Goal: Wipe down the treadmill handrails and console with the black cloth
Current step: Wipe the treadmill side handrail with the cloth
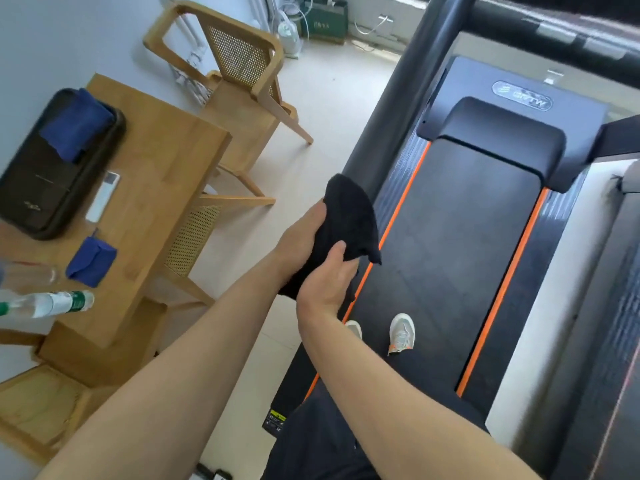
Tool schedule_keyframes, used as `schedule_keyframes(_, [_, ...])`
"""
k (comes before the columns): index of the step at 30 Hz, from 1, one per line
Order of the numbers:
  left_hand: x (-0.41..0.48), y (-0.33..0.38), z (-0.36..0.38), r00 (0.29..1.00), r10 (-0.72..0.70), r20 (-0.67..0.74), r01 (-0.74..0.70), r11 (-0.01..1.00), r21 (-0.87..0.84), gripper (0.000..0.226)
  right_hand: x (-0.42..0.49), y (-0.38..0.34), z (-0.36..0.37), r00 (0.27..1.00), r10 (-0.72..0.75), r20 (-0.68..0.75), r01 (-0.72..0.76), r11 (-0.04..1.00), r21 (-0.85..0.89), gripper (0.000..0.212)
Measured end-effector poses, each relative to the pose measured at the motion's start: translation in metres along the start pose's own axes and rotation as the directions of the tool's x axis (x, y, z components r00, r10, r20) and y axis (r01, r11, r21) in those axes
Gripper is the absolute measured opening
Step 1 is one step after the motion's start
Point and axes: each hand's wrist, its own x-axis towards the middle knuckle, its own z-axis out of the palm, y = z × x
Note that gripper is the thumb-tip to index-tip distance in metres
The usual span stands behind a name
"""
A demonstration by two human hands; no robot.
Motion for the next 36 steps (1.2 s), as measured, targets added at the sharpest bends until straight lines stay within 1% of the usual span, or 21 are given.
schedule_keyframes(2, [0.0, 0.0, -0.002, 0.997, -0.076, -0.011, 0.076, 0.997, 0.011, 0.055, 0.012, -0.01, -0.002, 0.997, 0.065, 0.045, -0.06, 0.992, -0.112, 0.016])
schedule_keyframes(4, [0.006, 0.009, 0.001, 0.997, -0.078, -0.023, 0.079, 0.995, 0.056, 0.056, 0.03, -0.024, -0.002, 0.993, 0.09, 0.074, -0.071, 0.971, -0.228, 0.018])
schedule_keyframes(5, [0.01, 0.018, 0.004, 0.997, -0.072, -0.021, 0.073, 0.994, 0.079, 0.057, 0.041, -0.033, 0.0, 0.989, 0.112, 0.099, -0.084, 0.962, -0.258, 0.024])
schedule_keyframes(6, [0.015, 0.026, 0.008, 0.997, -0.073, -0.017, 0.074, 0.993, 0.092, 0.057, 0.051, -0.043, 0.001, 0.981, 0.153, 0.123, -0.116, 0.957, -0.267, 0.035])
schedule_keyframes(8, [0.027, 0.042, 0.015, 0.994, -0.107, -0.007, 0.107, 0.989, 0.106, 0.06, 0.072, -0.056, 0.007, 0.957, 0.248, 0.148, -0.208, 0.947, -0.245, 0.062])
schedule_keyframes(9, [0.033, 0.049, 0.018, 0.991, -0.131, -0.011, 0.132, 0.985, 0.109, 0.061, 0.08, -0.06, 0.009, 0.95, 0.273, 0.153, -0.233, 0.944, -0.234, 0.072])
schedule_keyframes(11, [0.044, 0.061, 0.024, 0.987, -0.155, -0.04, 0.158, 0.981, 0.108, 0.061, 0.087, -0.065, 0.015, 0.947, 0.278, 0.16, -0.241, 0.945, -0.221, 0.084])
schedule_keyframes(12, [0.048, 0.067, 0.028, 0.987, -0.153, -0.05, 0.158, 0.981, 0.109, 0.06, 0.09, -0.066, 0.017, 0.952, 0.266, 0.153, -0.232, 0.95, -0.211, 0.087])
schedule_keyframes(16, [0.071, 0.092, 0.044, 0.989, -0.117, -0.09, 0.129, 0.982, 0.142, 0.056, 0.112, -0.083, 0.027, 0.964, 0.234, 0.128, -0.212, 0.963, -0.167, 0.079])
schedule_keyframes(20, [0.095, 0.129, 0.065, 0.989, -0.06, -0.138, 0.088, 0.975, 0.205, 0.057, 0.149, -0.112, 0.037, 0.963, 0.238, 0.129, -0.213, 0.961, -0.179, 0.08])
schedule_keyframes(22, [0.107, 0.149, 0.077, 0.988, -0.056, -0.142, 0.086, 0.973, 0.213, 0.06, 0.166, -0.126, 0.041, 0.957, 0.255, 0.139, -0.226, 0.955, -0.193, 0.08])
schedule_keyframes(25, [0.13, 0.179, 0.092, 0.987, -0.064, -0.145, 0.091, 0.978, 0.188, 0.062, 0.188, -0.146, 0.05, 0.951, 0.262, 0.166, -0.229, 0.954, -0.192, 0.093])
schedule_keyframes(28, [0.156, 0.209, 0.107, 0.99, -0.037, -0.133, 0.058, 0.986, 0.158, 0.057, 0.213, -0.173, 0.062, 0.956, 0.242, 0.164, -0.211, 0.96, -0.185, 0.107])
schedule_keyframes(32, [0.18, 0.244, 0.123, 0.993, 0.013, -0.113, 0.005, 0.988, 0.152, 0.053, 0.252, -0.203, 0.079, 0.961, 0.205, 0.186, -0.171, 0.968, -0.186, 0.109])
schedule_keyframes(35, [0.184, 0.253, 0.126, 0.995, 0.034, -0.095, -0.018, 0.986, 0.165, 0.055, 0.267, -0.209, 0.082, 0.955, 0.204, 0.215, -0.164, 0.968, -0.189, 0.111])
schedule_keyframes(36, [0.182, 0.251, 0.125, 0.997, 0.037, -0.069, -0.025, 0.986, 0.163, 0.057, 0.267, -0.208, 0.08, 0.953, 0.199, 0.228, -0.161, 0.971, -0.176, 0.11])
